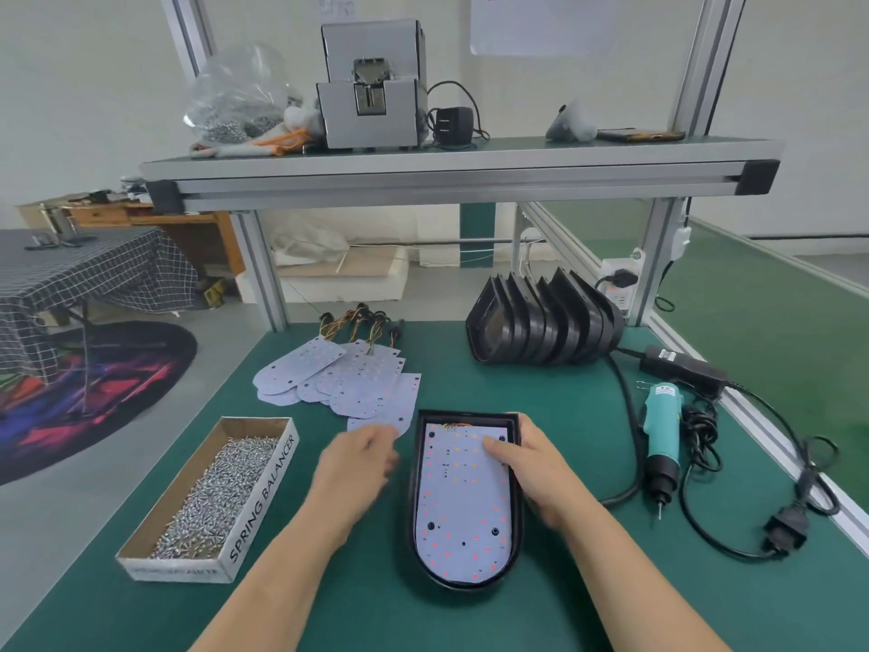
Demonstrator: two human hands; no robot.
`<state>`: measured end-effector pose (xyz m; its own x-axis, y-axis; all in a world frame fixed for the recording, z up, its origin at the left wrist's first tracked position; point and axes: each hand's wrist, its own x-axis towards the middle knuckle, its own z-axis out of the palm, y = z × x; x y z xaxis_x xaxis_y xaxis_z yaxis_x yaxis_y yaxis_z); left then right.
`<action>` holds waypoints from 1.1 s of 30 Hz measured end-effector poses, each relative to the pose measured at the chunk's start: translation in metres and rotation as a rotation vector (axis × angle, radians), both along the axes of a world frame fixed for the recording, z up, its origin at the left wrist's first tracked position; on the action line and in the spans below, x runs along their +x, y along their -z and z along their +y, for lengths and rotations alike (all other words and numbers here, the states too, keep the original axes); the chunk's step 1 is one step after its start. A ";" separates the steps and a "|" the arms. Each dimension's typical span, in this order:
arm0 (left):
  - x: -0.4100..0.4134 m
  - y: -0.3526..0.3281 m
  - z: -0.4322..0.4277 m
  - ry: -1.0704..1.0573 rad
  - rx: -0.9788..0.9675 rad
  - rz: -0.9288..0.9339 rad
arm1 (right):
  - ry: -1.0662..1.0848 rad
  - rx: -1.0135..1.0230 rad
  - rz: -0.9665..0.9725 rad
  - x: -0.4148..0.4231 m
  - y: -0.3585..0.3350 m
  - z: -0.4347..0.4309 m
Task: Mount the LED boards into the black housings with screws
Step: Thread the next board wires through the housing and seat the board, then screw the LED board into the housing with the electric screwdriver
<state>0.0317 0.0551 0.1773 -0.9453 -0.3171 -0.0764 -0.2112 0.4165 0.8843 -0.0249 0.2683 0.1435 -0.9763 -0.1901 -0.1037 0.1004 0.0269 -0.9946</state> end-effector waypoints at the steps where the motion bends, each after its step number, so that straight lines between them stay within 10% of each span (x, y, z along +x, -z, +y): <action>1: -0.002 -0.004 -0.016 -0.090 -0.096 0.036 | 0.015 0.008 -0.004 -0.002 0.003 0.001; 6: 0.001 -0.017 -0.114 -0.340 -0.607 -0.061 | -0.004 0.175 0.044 -0.011 0.004 0.004; 12: 0.000 0.002 -0.153 -0.011 -0.905 -0.472 | -0.116 0.386 0.131 -0.018 0.000 0.003; 24: 0.004 0.020 -0.156 -0.208 -0.794 -0.134 | 0.185 0.695 0.624 -0.007 0.018 0.000; 33: 0.008 0.011 -0.148 -0.382 -0.359 -0.041 | 0.668 1.014 0.299 -0.028 -0.015 0.092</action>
